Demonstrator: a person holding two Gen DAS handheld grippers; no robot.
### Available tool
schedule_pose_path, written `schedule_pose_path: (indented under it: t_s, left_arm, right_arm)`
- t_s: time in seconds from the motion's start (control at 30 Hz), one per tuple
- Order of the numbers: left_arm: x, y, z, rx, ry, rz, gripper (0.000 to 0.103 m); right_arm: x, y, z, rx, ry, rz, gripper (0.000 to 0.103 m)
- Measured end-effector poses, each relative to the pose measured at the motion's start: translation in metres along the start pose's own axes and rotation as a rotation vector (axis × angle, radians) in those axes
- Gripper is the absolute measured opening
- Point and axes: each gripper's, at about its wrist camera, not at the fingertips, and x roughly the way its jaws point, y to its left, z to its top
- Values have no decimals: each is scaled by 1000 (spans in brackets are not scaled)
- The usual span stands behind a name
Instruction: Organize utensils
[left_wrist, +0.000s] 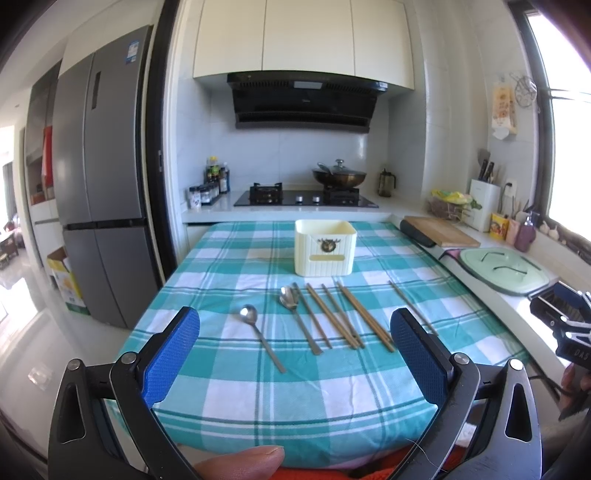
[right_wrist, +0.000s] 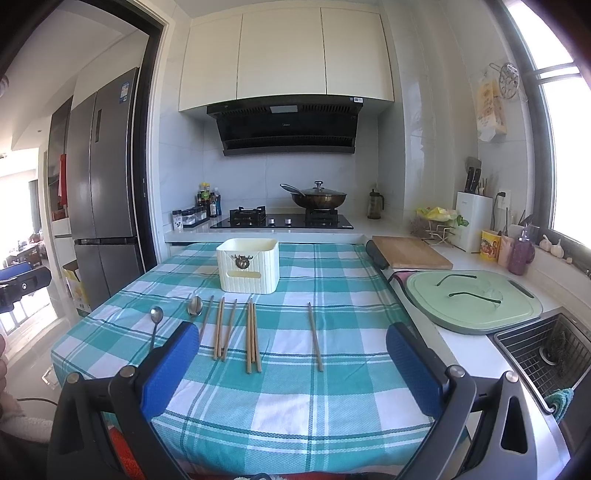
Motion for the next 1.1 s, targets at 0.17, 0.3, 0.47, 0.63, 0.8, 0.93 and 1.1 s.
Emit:
schedule_pose_path:
  t_s: [0.17, 0.3, 0.47, 0.63, 0.8, 0.93, 1.1]
  left_arm:
    - [0, 1, -1, -2, 2, 0, 103]
    - [0, 0, -1, -2, 6, -3, 103]
    - [2, -1, 0, 4, 11, -3, 103]
    - [4, -1, 2, 6, 11, -1, 103]
    - [6, 0, 3, 4, 18, -2, 103]
    - [7, 0, 3, 3, 19, -2, 103]
    - [9, 2, 3, -3, 26, -4, 103]
  right_arm:
    - [2, 1, 0, -1, 3, -1, 103]
    - [1, 1, 0, 2, 1, 0, 103]
    - [3, -3, 0, 12, 6, -4, 103]
    - [4, -4, 1, 13, 7, -3, 103]
    - [4, -4, 1, 14, 8, -5, 103]
    - [4, -4, 0, 14, 8, -5, 103]
    - [4, -4, 0, 12, 8, -4, 103]
